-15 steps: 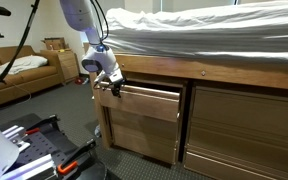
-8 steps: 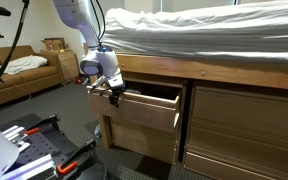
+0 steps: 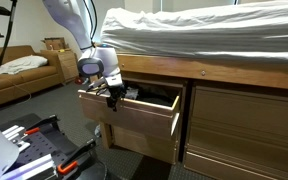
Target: Open the bedroom drawer fully
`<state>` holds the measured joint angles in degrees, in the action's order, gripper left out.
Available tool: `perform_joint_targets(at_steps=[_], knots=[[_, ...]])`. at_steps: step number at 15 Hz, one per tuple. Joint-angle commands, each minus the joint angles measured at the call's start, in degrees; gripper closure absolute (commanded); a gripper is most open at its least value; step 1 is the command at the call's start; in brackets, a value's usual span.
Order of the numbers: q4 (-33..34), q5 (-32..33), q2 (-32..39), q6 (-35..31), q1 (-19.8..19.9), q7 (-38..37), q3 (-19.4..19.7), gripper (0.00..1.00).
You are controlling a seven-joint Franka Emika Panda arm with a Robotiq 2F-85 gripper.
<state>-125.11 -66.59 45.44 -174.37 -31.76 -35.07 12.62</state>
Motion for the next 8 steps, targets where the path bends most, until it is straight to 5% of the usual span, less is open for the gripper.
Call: perform_joint_targets(at_steps=[1,2,4,8], knots=[[0.0,0.0,0.0,0.0,0.1,0.0,0.0,0.0],[0.8,1.5,-1.1,-4.4,5.1,-0.3,-4.7,0.0],[2.4,0.1,-2.3,-11.7,6.7,0.1,-6.6,0.0],[0.2,1.9,-8.1,-10.0,3.6,1.1,-1.1,0.0]])
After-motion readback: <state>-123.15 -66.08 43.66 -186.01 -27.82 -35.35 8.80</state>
